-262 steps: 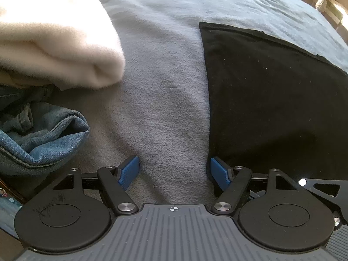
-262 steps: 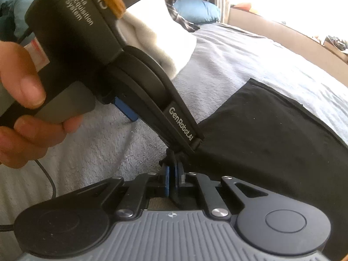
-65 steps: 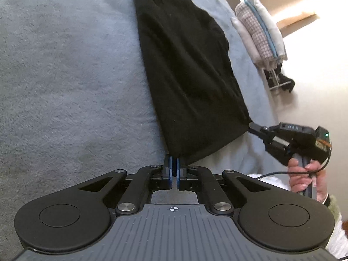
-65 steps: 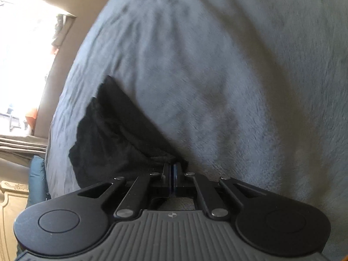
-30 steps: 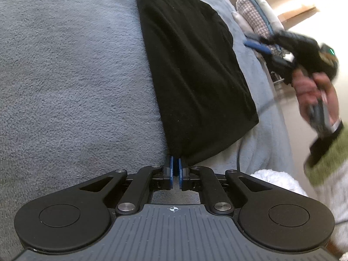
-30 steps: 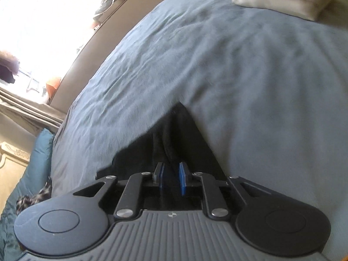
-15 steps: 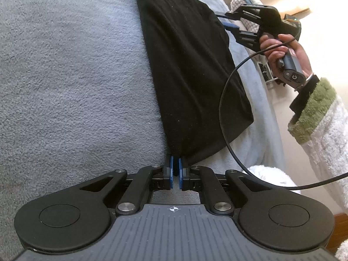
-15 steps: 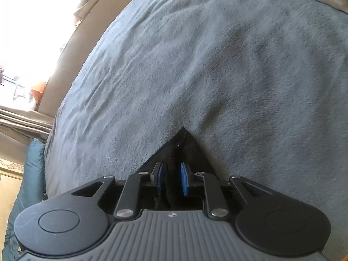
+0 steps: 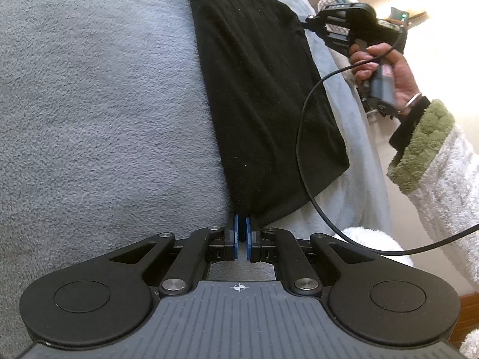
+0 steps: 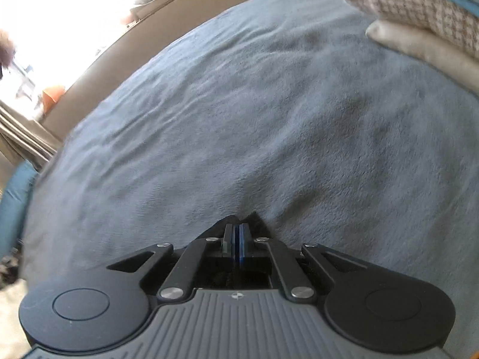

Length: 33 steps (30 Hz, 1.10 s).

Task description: Fold clothes

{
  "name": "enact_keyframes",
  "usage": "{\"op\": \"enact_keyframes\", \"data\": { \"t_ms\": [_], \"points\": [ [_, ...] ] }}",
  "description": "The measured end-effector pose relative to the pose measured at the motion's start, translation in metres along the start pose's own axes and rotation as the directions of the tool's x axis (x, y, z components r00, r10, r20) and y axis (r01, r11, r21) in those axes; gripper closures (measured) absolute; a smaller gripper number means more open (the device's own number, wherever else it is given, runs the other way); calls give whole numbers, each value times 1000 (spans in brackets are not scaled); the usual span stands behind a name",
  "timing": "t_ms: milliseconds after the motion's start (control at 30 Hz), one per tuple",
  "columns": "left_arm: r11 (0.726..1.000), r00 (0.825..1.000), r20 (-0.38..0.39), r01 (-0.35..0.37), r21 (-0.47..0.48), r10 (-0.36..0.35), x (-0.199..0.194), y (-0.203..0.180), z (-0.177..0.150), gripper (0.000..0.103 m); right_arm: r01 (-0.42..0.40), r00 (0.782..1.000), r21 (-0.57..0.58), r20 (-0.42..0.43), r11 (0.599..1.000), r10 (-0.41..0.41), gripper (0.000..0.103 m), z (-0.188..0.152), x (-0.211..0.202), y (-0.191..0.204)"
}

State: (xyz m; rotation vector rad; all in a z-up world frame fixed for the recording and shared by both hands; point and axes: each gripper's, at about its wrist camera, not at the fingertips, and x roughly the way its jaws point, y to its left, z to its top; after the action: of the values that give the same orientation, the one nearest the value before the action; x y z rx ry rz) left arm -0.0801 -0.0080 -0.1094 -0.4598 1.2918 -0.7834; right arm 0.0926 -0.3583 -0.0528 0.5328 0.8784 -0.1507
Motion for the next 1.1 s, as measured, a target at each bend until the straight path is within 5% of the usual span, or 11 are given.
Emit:
{"op": "enact_keyframes", "data": {
  "t_ms": [167,333,600,1100],
  "points": [
    [1000,1000,0,-5,3,5,0,-7,-5,97,32,999,-43,15,999,-31,102,-8,8,-1],
    [1000,1000,-4,1,-1,-1,-3,-2,-3,97,-7,998,66,67,998,2,99,-2,-19,-19],
    [1000,1000,-8,18,-20,-18,-4,12,4,98,-135,982,94,-121,986,145,82,-17,-52,-38],
    [998,999,-3,33,-46,-33,-10,21,5,98,-110,965,50,-236,993,118,80,-39,-46,-35]
  ]
}}
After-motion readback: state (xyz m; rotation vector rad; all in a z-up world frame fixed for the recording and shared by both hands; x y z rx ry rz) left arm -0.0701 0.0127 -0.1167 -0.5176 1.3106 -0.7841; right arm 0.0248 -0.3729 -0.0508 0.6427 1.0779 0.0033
